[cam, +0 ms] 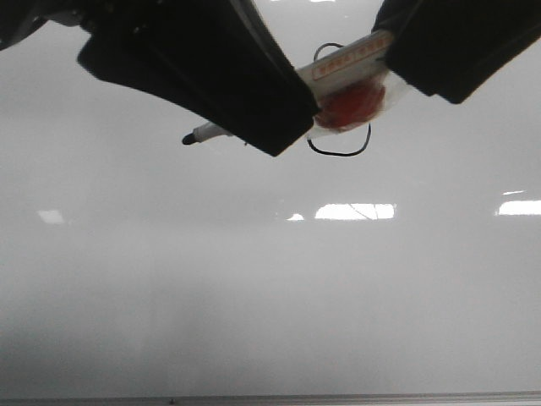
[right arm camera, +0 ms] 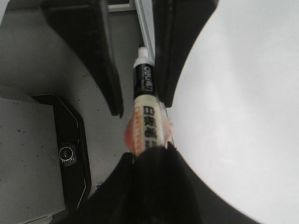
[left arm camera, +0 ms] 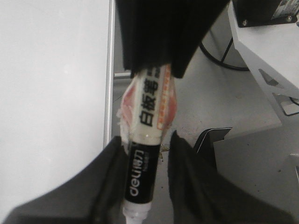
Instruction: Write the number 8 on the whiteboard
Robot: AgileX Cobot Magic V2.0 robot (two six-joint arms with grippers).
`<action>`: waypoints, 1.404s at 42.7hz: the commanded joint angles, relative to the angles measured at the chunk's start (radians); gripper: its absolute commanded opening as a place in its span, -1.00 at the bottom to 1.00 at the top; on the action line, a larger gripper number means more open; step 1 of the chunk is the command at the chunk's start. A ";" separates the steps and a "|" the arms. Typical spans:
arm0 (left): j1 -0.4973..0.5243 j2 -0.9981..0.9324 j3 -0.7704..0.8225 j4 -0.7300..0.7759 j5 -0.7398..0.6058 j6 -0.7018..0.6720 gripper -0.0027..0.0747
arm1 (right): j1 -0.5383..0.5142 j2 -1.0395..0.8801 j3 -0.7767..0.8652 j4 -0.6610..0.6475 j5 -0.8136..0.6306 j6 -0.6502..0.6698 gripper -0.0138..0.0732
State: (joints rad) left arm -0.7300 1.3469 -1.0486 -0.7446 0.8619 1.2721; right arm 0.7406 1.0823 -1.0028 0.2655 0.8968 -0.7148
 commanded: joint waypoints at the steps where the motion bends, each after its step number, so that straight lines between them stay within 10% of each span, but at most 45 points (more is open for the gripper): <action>1: -0.007 -0.026 -0.029 -0.016 -0.017 -0.001 -0.63 | 0.005 -0.022 -0.026 0.020 -0.055 -0.010 -0.82; 9: -0.007 -0.026 -0.029 -0.009 -0.017 -0.001 -0.73 | 0.005 -0.022 -0.026 0.021 -0.051 -0.007 -0.55; 20: 0.018 -0.030 -0.057 0.121 -0.017 -0.150 -0.73 | -0.041 -0.047 -0.026 0.002 0.065 0.026 0.70; 37: 0.240 -0.030 -0.140 0.757 -0.010 -1.009 -0.73 | -0.305 -0.181 -0.026 -0.116 0.161 0.289 0.72; 50: 0.547 -0.044 -0.112 0.775 -0.015 -1.145 -0.73 | -0.330 -0.185 -0.026 -0.118 0.161 0.289 0.72; 60: 0.677 -0.084 0.044 0.761 -0.360 -1.255 -0.73 | -0.330 -0.185 -0.026 -0.117 0.144 0.289 0.72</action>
State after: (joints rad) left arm -0.0786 1.2971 -1.0412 0.0321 0.6946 0.0653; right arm 0.4169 0.9091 -1.0015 0.1464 1.0910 -0.4282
